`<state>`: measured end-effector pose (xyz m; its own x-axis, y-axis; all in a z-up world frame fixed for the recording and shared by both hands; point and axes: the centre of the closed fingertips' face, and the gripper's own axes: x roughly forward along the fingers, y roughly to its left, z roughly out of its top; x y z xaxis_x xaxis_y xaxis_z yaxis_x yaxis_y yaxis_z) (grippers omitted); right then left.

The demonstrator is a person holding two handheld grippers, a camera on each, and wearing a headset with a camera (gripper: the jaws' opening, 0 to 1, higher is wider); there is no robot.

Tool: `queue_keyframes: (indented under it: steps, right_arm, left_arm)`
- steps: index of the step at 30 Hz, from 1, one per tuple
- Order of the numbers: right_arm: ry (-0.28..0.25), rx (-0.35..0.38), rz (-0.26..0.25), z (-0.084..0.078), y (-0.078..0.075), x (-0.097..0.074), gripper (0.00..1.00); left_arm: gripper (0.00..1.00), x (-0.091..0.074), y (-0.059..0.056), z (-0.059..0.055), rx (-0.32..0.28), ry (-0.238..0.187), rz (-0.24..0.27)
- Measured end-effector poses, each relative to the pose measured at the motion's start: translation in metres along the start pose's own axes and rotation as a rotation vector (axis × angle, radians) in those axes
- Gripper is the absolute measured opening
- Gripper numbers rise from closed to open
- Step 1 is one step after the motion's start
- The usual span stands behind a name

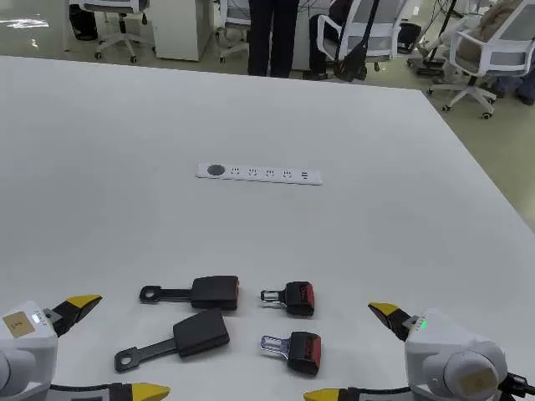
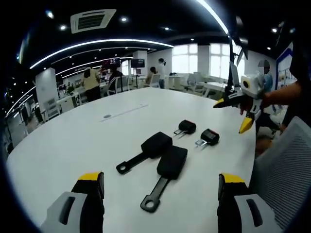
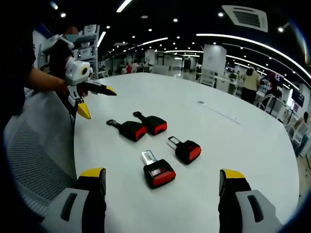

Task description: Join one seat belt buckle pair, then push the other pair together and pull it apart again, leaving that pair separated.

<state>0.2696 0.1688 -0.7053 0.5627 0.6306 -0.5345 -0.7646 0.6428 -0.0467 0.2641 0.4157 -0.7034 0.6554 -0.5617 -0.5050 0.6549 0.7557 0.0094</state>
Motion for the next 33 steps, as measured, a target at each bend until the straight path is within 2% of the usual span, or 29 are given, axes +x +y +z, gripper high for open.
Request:
queue_keyframes:
  steps: [14,26,33]
  right_arm:
    - [0.004,-0.004,-0.001,-0.0008,0.0011,-0.0018,0.97]
    - [0.001,-0.017,-0.004,0.0007,0.0001,-0.0020,0.99]
    - [0.004,-0.024,-0.005,0.0012,-0.0006,-0.0019,0.99]
  left_arm:
    - [1.00,0.0010,0.0039,-0.0010,0.006,-0.008,0.000]
    - [1.00,0.0009,-0.0029,0.0029,0.009,-0.007,-0.006]
    - [1.00,0.0008,-0.0030,0.0031,0.012,-0.005,-0.006]
